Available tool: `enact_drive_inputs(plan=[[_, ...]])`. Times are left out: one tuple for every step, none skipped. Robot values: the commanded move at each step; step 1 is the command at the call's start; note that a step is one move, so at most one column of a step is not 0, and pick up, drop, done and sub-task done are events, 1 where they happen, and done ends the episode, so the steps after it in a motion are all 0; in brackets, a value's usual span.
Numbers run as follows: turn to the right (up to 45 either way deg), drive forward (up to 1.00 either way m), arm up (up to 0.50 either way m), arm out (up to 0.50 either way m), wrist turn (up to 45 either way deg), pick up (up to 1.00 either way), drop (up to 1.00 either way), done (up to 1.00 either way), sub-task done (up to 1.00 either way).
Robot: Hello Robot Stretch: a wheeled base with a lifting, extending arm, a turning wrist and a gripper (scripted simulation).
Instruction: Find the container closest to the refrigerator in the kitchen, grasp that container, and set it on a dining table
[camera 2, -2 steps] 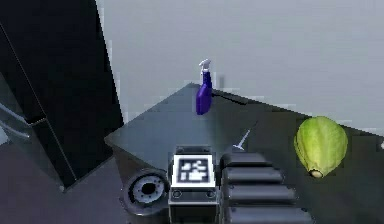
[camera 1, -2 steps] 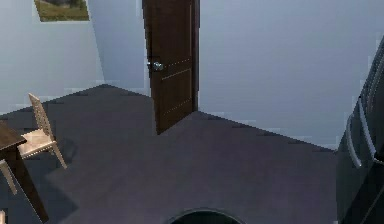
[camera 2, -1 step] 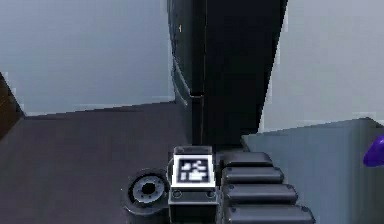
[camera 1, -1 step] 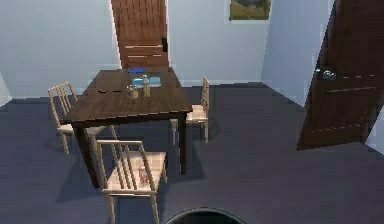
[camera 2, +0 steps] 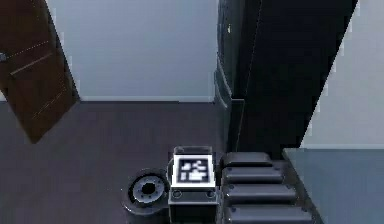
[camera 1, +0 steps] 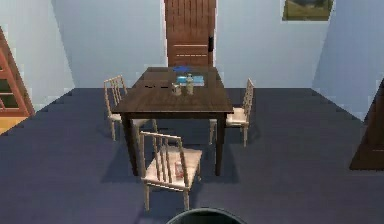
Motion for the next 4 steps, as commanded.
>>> enact_drive_inputs(plan=[[0.0, 0.15, 0.00, 0.00, 0.0, 0.00, 0.00, 0.00, 0.00], [-45.0, 0.00, 0.00, 0.00, 0.0, 0.00, 0.00, 0.00, 0.00], [-6.0, 0.00, 0.00, 0.00, 0.0, 0.00, 0.00, 0.00, 0.00], [0.0, 0.70, 0.00, 0.00, 0.0, 0.00, 0.00, 0.00, 0.00]])
